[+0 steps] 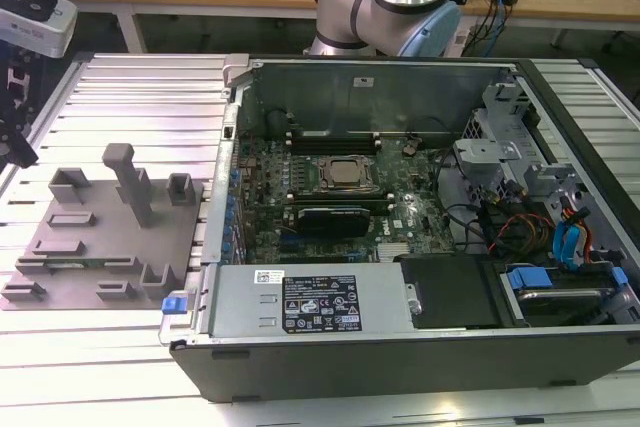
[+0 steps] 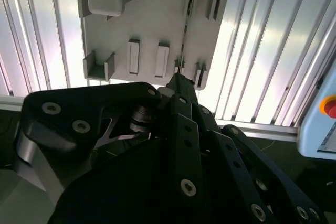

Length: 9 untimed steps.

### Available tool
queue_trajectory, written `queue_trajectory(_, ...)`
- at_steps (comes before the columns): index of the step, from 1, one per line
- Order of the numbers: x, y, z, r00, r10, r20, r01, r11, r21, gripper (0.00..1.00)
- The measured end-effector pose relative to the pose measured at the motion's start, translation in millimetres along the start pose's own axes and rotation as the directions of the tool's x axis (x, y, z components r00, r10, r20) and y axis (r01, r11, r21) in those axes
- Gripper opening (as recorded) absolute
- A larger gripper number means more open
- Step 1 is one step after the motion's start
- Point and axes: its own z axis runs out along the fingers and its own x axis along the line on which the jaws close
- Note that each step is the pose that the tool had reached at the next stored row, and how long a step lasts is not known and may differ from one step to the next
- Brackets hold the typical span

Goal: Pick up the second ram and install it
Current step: 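Pick up the second ram and move it above second insertion slot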

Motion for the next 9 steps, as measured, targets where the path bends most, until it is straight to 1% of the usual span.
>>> queue_trajectory(1, 0.0, 0.0, 0.0, 0.9998, -0.018, -0.0007, 0.018, 0.9998, -0.0006, 0.08)
queue_trajectory(3, 0.0, 0.0, 0.0, 0.9993, -0.036, -0.0013, 0.036, 0.9993, -0.0011, 0.08)
queue_trajectory(6, 0.0, 0.0, 0.0, 0.9973, -0.073, -0.0026, 0.073, 0.9973, -0.0022, 0.08)
queue_trajectory(9, 0.0, 0.0, 0.0, 0.9953, -0.097, -0.0035, 0.097, 0.9953, -0.0030, 0.08)
